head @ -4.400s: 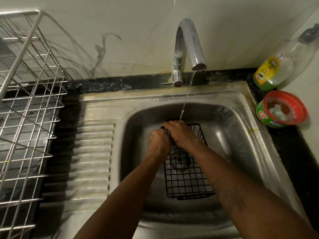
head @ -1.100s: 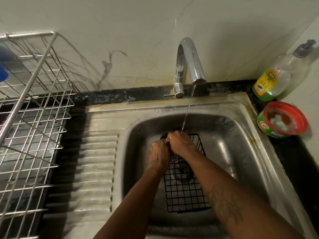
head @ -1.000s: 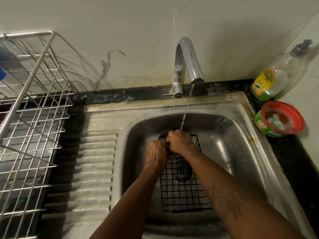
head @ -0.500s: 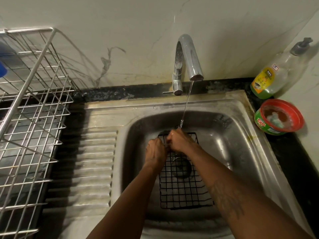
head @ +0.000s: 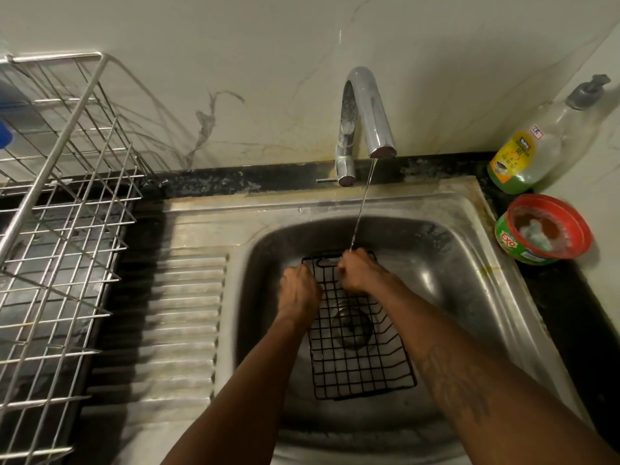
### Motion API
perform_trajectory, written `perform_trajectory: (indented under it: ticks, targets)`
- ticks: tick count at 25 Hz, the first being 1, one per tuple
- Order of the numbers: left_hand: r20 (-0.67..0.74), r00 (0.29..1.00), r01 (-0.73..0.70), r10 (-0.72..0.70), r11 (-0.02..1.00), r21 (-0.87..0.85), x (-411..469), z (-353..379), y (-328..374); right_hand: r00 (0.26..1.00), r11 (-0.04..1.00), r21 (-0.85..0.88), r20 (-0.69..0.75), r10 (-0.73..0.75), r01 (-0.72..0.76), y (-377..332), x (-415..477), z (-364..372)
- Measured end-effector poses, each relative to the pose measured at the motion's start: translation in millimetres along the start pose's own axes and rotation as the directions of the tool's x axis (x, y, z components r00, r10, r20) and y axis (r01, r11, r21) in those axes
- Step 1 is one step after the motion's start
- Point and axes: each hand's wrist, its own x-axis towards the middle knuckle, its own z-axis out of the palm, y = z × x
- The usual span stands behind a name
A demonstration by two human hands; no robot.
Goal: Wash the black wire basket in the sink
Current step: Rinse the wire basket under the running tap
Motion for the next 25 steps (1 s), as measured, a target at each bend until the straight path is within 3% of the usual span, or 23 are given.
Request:
perform_trajectory:
  ticks: [2, 4, 8, 11, 13, 15, 17, 19, 22, 24, 25]
  targets:
    - [0.017, 1.0, -0.02, 0.02, 1.0, 0.003, -4, 6, 5, 0.99, 0.998, -0.01, -0.127, -0.056, 0.055, -8, 4, -7]
    - [0.016, 0.998, -0.054, 0.054, 0.998, 0.017, -3, 16, 3, 0.977, 0.988, 0.013, -0.149, -0.15, 0.153, -18, 5, -8]
    - [-0.017, 1.0, -0.019, 0.02, 0.999, 0.027, -1, 7, -3, 0.954, 0.975, 0.148, -0.272, -0.123, 0.168, 7, -1, 0]
    - [-0.033, 0.999, 0.018, -0.017, 1.0, 0.018, -3, 12, -5, 0.838, 0.976, 0.144, -0.542, -0.062, 0.165, 17, -10, 12]
    - [-0.02, 0.999, 0.045, -0.045, 0.999, -0.007, -9, 17, -1, 0.764, 0.991, 0.128, -0.644, 0.049, 0.045, 11, -13, 18]
    - [-0.01, 0.998, 0.06, -0.06, 0.998, -0.007, -13, 16, 1, 0.776, 0.983, 0.179, -0.615, 0.138, -0.033, 4, -17, 22]
    - [-0.075, 0.997, 0.042, -0.031, 0.989, 0.142, -14, 6, 5, 0.77, 0.96, 0.278, -0.61, 0.188, -0.014, 5, -20, 23]
    - [-0.169, 0.983, -0.029, 0.078, 0.961, 0.275, -8, -4, 10, 0.73, 0.939, 0.344, -0.638, 0.243, -0.013, 10, -21, 23]
    - [-0.077, 0.951, -0.245, 0.3, 0.879, 0.409, 6, 1, 25, 0.786, 0.923, 0.385, -0.563, 0.255, -0.024, 18, -18, 30]
    - [0.03, 0.947, -0.308, 0.321, 0.877, 0.369, 15, 6, 35, 0.882, 0.902, 0.418, -0.46, 0.107, 0.108, 16, -21, 30]
    - [0.073, 0.953, -0.302, 0.294, 0.895, 0.328, 18, 5, 38, 0.88, 0.945, 0.244, -0.468, -0.082, 0.217, 15, -18, 29]
